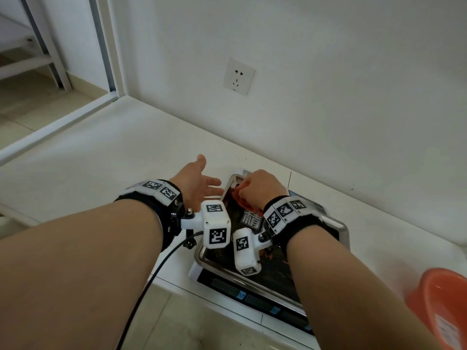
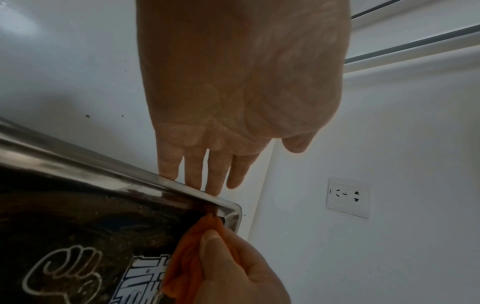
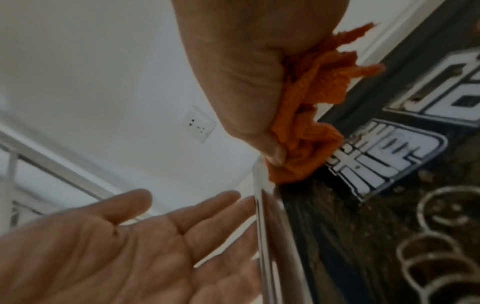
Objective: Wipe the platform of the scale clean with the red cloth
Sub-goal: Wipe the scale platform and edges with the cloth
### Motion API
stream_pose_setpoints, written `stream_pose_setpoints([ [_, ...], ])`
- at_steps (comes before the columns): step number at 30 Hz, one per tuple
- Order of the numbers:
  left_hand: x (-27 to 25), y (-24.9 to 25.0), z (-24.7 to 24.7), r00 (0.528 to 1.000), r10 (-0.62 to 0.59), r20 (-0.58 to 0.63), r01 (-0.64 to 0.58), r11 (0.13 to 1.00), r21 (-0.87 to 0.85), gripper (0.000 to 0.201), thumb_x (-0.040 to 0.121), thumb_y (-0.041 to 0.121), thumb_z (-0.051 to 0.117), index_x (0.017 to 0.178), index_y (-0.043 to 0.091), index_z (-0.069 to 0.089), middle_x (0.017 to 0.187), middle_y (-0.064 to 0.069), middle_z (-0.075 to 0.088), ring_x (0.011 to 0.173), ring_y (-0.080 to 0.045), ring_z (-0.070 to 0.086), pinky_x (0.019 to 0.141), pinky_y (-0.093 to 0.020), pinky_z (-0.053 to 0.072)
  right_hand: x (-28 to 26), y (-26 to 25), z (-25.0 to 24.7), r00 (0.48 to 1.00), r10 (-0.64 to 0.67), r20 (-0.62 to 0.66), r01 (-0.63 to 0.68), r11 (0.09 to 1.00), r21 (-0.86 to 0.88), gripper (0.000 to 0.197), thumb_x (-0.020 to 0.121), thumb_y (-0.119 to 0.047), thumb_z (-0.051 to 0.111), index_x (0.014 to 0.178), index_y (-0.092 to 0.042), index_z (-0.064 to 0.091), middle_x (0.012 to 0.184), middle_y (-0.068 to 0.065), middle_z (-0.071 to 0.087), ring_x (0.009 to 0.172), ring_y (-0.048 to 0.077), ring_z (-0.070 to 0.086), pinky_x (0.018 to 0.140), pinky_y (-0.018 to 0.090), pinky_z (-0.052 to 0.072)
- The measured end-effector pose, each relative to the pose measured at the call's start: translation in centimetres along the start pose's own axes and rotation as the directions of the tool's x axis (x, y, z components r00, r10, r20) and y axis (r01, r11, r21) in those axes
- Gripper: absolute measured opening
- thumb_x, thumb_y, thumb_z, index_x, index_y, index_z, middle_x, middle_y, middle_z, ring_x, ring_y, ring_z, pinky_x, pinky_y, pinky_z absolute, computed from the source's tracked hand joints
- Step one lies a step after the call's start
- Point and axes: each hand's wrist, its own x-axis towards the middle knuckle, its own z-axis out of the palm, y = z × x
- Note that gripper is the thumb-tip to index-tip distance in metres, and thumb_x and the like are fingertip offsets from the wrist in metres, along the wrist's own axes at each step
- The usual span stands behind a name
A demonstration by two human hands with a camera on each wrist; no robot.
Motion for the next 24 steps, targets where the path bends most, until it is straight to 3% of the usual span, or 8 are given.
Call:
stream_pose_setpoints([
  [3, 0.1, 0.0, 0.0, 1.0, 0.006, 0.006, -0.006, 1.0, 0.005, 0.088, 0.09, 0.071, 0.015, 0.149, 0.006, 0.029, 0.149, -0.018, 0.039, 0.138, -0.037, 0.037, 0.112, -0.054, 0.029, -0.2, 1.4, -1.1, 0.995, 0.035, 0.091, -0.055, 0.972, 0.23, 0.008, 0.086, -0.014, 0.071, 0.085, -0.014, 0.078, 0.077, 0.002, 0.077, 0.073, 0.019, 0.075, 0.07, 0.033, 0.063],
  [5, 0.0, -0.1, 0.1, 1.0, 0.001, -0.002, -0.001, 1.0, 0.021, 0.087, 0.092, 0.069, 0.015, 0.149, 0.006, 0.029, 0.15, -0.015, 0.039, 0.138, -0.037, 0.037, 0.11, -0.051, 0.033, 0.2, 3.1, -1.9, 0.993, 0.112, 0.046, -0.121, 0.931, 0.344, 0.007, 0.081, -0.009, 0.071, 0.085, -0.01, 0.076, 0.08, 0.007, 0.079, 0.081, 0.029, 0.077, 0.08, 0.048, 0.063],
  [7, -0.1, -0.1, 0.3, 1.0, -0.002, -0.019, 0.002, 0.999, 0.036, 0.084, 0.093, 0.067, 0.015, 0.149, 0.006, 0.03, 0.15, -0.012, 0.039, 0.138, -0.036, 0.036, 0.105, -0.05, 0.036, 0.4, 4.7, -2.4, 0.989, 0.147, -0.021, -0.13, 0.924, 0.36, 0.009, 0.078, -0.004, 0.068, 0.084, -0.01, 0.073, 0.08, 0.011, 0.078, 0.08, 0.034, 0.077, 0.077, 0.056, 0.062],
  [11, 0.0, -0.2, 0.5, 0.999, 0.002, -0.034, -0.001, 0.999, 0.041, 0.082, 0.094, 0.066, 0.018, 0.147, 0.006, 0.033, 0.149, -0.011, 0.041, 0.137, -0.035, 0.037, 0.105, -0.05, 0.036, -0.2, 6.3, -2.7, 0.976, 0.214, 0.028, -0.207, 0.892, 0.401, 0.022, 0.083, 0.008, 0.052, 0.08, -0.009, 0.066, 0.085, 0.018, 0.076, 0.075, 0.036, 0.076, 0.057, 0.037, 0.058],
  [14, 0.1, -0.2, 0.5, 0.999, 0.006, -0.036, -0.004, 0.999, 0.036, 0.081, 0.094, 0.065, 0.018, 0.148, 0.006, 0.033, 0.149, -0.011, 0.041, 0.138, -0.035, 0.036, 0.104, -0.05, 0.036, -0.5, 6.8, -1.8, 0.966, 0.256, -0.04, -0.227, 0.909, 0.351, 0.025, 0.086, 0.001, 0.047, 0.077, -0.008, 0.069, 0.071, 0.008, 0.073, 0.055, 0.022, 0.071, 0.043, 0.027, 0.054],
  [16, 0.1, -0.2, 0.5, 0.999, 0.007, -0.047, -0.005, 0.999, 0.04, 0.08, 0.095, 0.064, 0.019, 0.147, 0.006, 0.035, 0.148, -0.012, 0.042, 0.137, -0.035, 0.037, 0.098, -0.049, 0.039, -0.4, 7.0, -0.9, 0.956, 0.251, -0.152, -0.223, 0.958, 0.182, 0.024, 0.077, -0.014, 0.051, 0.071, -0.012, 0.074, 0.064, 0.002, 0.074, 0.063, 0.022, 0.073, 0.059, 0.035, 0.062],
  [19, 0.2, -0.2, 0.5, 0.999, 0.011, -0.048, -0.008, 0.999, 0.049, 0.077, 0.096, 0.062, 0.022, 0.146, 0.005, 0.036, 0.147, -0.011, 0.043, 0.137, -0.035, 0.038, 0.098, -0.049, 0.039, -0.3, 6.7, -0.2, 0.961, 0.199, -0.192, -0.196, 0.98, 0.039, 0.023, 0.069, -0.029, 0.056, 0.073, -0.014, 0.073, 0.068, 0.001, 0.072, 0.068, 0.021, 0.07, 0.064, 0.033, 0.06],
  [24, 0.0, -0.2, 0.7, 0.999, 0.017, -0.049, -0.013, 0.997, 0.079, 0.075, 0.096, 0.06, 0.023, 0.147, 0.006, 0.035, 0.15, -0.011, 0.041, 0.139, -0.036, 0.035, 0.102, -0.05, 0.037, -0.4, 6.2, -0.2, 0.974, 0.141, -0.18, -0.169, 0.973, -0.154, 0.02, 0.084, -0.038, 0.067, 0.093, -0.02, 0.072, 0.089, -0.001, 0.073, 0.085, 0.02, 0.068, 0.067, 0.029, 0.049],
])
